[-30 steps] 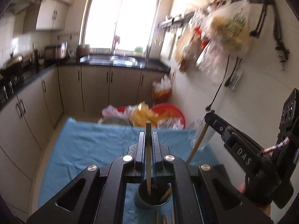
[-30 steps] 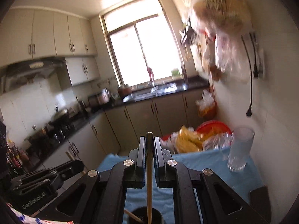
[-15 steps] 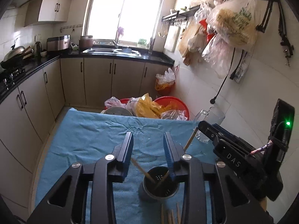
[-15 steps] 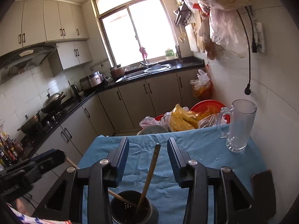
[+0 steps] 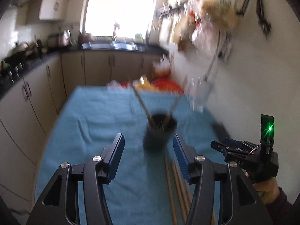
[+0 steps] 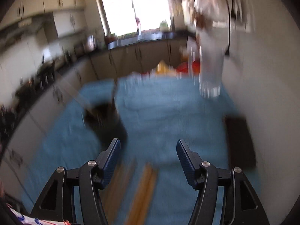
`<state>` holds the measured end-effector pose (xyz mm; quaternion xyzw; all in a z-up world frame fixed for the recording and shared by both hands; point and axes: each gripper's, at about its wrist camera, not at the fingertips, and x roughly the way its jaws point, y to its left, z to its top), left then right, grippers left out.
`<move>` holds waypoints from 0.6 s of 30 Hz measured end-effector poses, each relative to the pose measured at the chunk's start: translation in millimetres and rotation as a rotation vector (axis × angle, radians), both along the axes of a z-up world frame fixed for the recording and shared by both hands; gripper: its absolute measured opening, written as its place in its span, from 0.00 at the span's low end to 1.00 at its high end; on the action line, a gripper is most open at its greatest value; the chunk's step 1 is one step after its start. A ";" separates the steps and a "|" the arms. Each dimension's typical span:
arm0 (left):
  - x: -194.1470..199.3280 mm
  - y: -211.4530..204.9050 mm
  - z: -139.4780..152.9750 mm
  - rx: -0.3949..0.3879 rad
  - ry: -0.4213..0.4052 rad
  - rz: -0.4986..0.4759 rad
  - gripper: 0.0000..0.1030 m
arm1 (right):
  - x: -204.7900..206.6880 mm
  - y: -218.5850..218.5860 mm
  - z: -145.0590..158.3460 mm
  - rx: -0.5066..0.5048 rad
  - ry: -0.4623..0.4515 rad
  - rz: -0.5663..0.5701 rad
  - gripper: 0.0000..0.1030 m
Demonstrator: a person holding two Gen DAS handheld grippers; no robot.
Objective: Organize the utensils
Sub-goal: 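Return to the chopsticks and grasp one with each gripper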
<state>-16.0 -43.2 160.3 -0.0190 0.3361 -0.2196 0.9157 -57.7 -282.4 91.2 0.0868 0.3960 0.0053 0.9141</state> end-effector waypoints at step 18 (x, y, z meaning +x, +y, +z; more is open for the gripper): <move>28.9 -87.2 -145.1 0.202 0.305 -0.109 0.09 | -9.8 9.0 -62.5 -0.023 0.116 0.026 0.26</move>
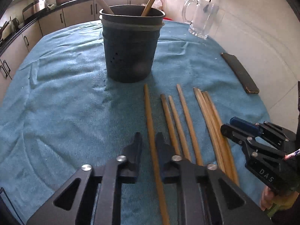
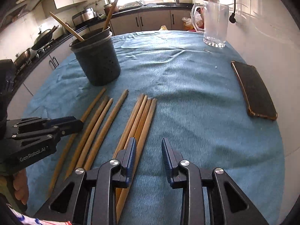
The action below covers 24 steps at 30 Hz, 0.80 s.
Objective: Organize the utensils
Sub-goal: 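Return to the chopsticks and grasp one with each gripper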
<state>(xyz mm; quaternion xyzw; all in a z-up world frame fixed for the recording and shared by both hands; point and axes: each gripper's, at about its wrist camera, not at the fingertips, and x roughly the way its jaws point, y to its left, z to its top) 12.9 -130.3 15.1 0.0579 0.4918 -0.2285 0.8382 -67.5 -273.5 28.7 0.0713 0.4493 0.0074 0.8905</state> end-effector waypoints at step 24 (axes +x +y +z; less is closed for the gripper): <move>-5.9 32.2 4.3 0.002 0.113 -0.003 0.20 | 2.7 -17.0 0.8 0.003 0.146 -0.020 0.15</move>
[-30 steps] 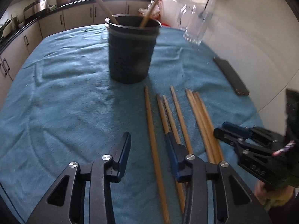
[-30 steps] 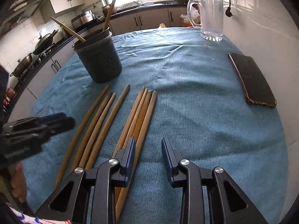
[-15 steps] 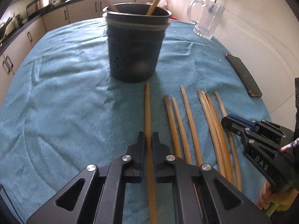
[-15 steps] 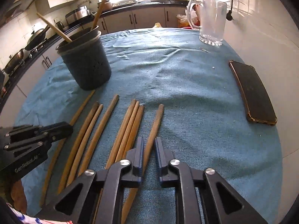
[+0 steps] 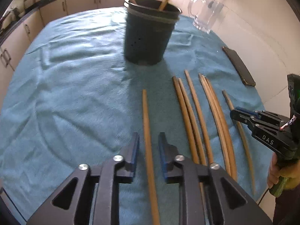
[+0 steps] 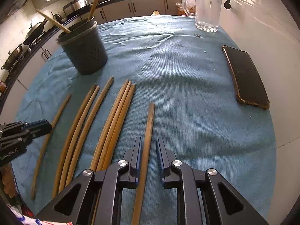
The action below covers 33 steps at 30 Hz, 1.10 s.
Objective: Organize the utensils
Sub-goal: 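Return to the chopsticks and grasp one with each gripper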
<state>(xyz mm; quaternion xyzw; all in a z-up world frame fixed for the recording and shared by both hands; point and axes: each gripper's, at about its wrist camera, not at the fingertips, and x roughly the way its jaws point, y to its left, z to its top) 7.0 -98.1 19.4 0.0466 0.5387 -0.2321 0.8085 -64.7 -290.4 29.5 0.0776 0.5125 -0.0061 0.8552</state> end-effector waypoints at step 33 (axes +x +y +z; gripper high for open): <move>-55.8 31.3 103.8 -0.146 -0.330 0.058 0.05 | -41.7 2.1 96.3 0.063 -0.339 -0.050 0.07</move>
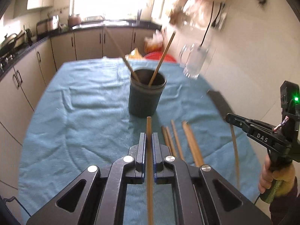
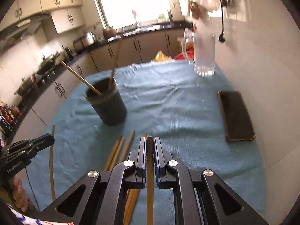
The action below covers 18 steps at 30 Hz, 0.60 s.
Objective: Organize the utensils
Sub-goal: 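Return to the chopsticks and grasp one with each gripper, then carry both held chopsticks up and over the black cup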
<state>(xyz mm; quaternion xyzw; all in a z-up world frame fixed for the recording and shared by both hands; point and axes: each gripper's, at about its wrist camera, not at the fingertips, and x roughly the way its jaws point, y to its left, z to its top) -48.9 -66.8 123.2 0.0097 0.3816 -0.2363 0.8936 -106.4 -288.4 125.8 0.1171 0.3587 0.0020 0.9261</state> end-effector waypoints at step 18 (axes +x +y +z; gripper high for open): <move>-96.5 32.5 72.7 -0.092 -0.260 -0.003 0.05 | -81.2 29.0 77.9 -0.041 -0.233 0.010 0.07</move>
